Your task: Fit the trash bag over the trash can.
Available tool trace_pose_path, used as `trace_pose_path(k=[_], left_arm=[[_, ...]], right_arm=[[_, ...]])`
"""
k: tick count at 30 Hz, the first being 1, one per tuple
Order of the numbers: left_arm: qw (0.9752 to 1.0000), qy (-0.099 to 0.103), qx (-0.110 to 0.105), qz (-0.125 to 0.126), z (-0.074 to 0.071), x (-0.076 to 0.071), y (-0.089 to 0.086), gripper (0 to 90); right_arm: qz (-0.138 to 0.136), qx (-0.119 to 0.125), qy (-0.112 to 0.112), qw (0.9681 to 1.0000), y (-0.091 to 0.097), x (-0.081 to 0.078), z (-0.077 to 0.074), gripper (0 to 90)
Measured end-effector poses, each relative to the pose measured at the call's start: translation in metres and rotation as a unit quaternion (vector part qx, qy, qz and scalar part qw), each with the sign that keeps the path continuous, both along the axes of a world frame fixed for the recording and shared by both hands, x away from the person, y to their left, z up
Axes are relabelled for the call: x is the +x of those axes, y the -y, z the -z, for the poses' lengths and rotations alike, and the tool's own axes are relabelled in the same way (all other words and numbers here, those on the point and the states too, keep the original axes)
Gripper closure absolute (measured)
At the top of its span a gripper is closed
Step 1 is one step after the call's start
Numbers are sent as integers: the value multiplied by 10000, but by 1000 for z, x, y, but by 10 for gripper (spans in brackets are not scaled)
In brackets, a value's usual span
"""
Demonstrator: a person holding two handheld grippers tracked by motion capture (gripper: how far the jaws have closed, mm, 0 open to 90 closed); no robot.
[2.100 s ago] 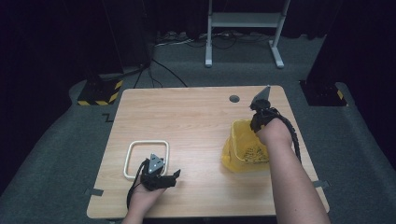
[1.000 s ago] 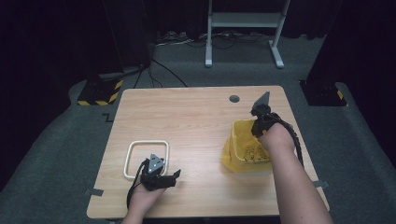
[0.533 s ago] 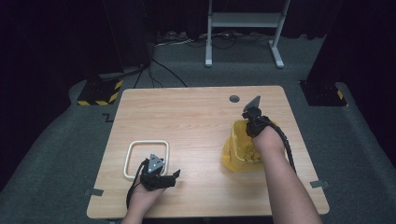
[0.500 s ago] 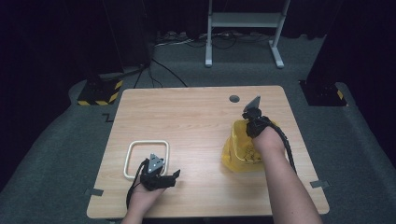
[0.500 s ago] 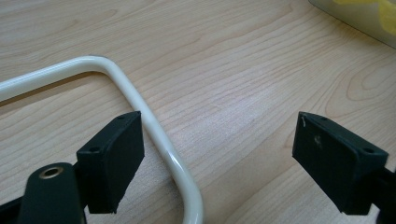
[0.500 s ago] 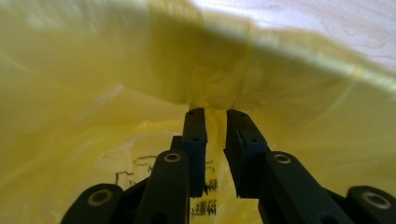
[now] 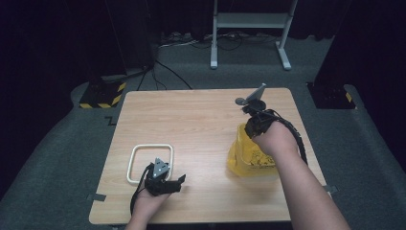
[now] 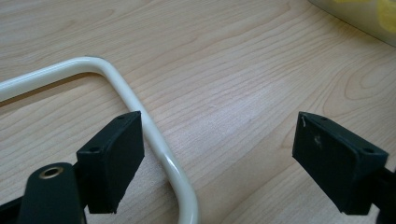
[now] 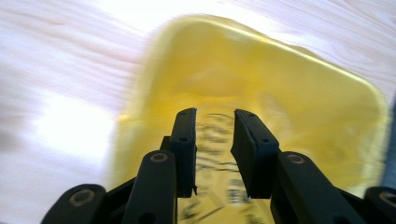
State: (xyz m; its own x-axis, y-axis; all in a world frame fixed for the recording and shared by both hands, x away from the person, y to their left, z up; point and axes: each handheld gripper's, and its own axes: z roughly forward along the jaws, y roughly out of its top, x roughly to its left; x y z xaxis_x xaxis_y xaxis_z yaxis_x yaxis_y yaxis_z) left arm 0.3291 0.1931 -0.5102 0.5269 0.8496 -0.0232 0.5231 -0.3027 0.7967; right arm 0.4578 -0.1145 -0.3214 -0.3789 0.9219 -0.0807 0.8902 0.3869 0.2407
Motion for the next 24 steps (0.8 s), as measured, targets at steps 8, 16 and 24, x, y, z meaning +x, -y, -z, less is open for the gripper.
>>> trace_pose_path(k=[8, 16, 24], left_arm=[[10000, -16, -48, -9, 0, -1, -2, 167], [10000, -24, -70, -13, 0, 1, -4, 168], [10000, -31, -26, -7, 1, 1, -2, 167]], right_arm=[[-40, -223, -309, 9993, -22, 2, 20, 738], [-30, -11, -719, 9974, -12, 4, 53, 744], [375, -202, -430, 9982, 20, 2, 26, 693]])
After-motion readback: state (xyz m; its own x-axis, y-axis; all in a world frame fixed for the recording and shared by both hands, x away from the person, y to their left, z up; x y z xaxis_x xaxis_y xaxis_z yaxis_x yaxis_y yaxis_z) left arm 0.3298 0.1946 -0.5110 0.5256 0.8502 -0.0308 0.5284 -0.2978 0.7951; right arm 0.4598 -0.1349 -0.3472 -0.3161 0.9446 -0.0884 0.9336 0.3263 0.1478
